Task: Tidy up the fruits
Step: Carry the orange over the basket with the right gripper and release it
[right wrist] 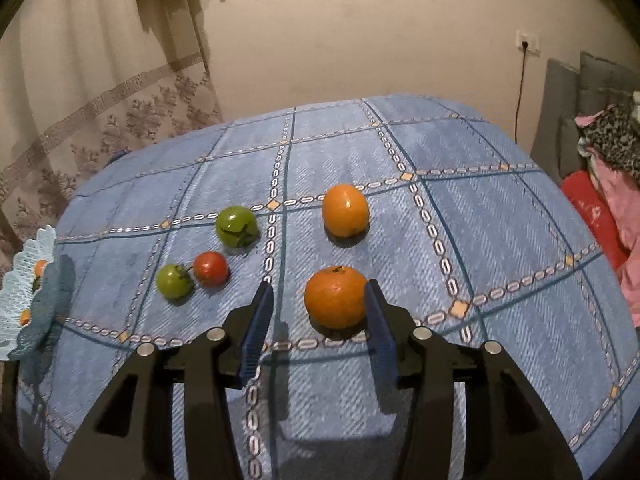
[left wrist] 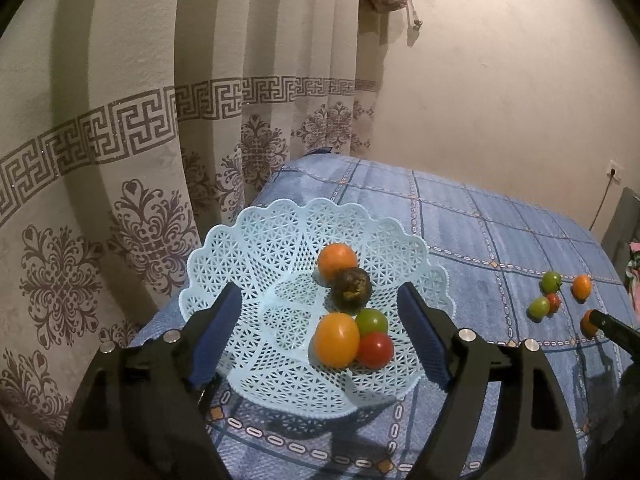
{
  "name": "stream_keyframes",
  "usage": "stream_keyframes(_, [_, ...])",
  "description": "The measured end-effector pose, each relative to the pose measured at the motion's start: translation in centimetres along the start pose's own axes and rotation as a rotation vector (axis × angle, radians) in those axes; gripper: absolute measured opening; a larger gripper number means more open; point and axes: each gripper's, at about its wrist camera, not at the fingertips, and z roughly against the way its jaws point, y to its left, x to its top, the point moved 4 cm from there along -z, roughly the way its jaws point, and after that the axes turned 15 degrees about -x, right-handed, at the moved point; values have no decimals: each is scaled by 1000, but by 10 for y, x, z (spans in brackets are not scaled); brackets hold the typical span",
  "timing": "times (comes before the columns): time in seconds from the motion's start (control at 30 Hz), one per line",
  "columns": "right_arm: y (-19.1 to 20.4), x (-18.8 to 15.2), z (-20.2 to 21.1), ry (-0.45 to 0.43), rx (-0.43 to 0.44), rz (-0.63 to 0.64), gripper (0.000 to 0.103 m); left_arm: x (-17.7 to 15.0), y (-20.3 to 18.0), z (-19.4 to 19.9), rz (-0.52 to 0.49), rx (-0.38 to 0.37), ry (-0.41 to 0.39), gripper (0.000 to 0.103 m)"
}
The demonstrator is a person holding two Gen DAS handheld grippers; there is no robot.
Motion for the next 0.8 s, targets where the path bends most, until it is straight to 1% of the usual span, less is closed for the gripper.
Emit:
stream_keyframes(0.1, [1,2,-4,-12,-43,25,49,1,1,1,4,-1,-2,83])
stream_keyframes(0.23, [-1,5,-10,-10,-78,25,49,2,4,2,12,-2,-6,84])
stream_keyframes(0.4, [-6,4,-24,32,-89,11,47,2,4,3,13,-4,-10,84])
stream_keyframes(0.5, [-4,3,-25,40,-66,17,38,1,4,3,13,-4,-10,84])
stream_keyframes(0.57, [1,2,-20,28,-71,36,38,2,4,3,15,-3,-9,84])
stream_keyframes(0.63, [7,2,-14,26,-46,41,38,3,5,4,16,-2,-12,84])
stream_keyframes(0.73, [23,2,2,9,8,53,38,5,7,6,20,1,-19,84])
stream_keyframes(0.8, [38,3,15,-5,64,68,38,6,9,8,24,4,-22,84])
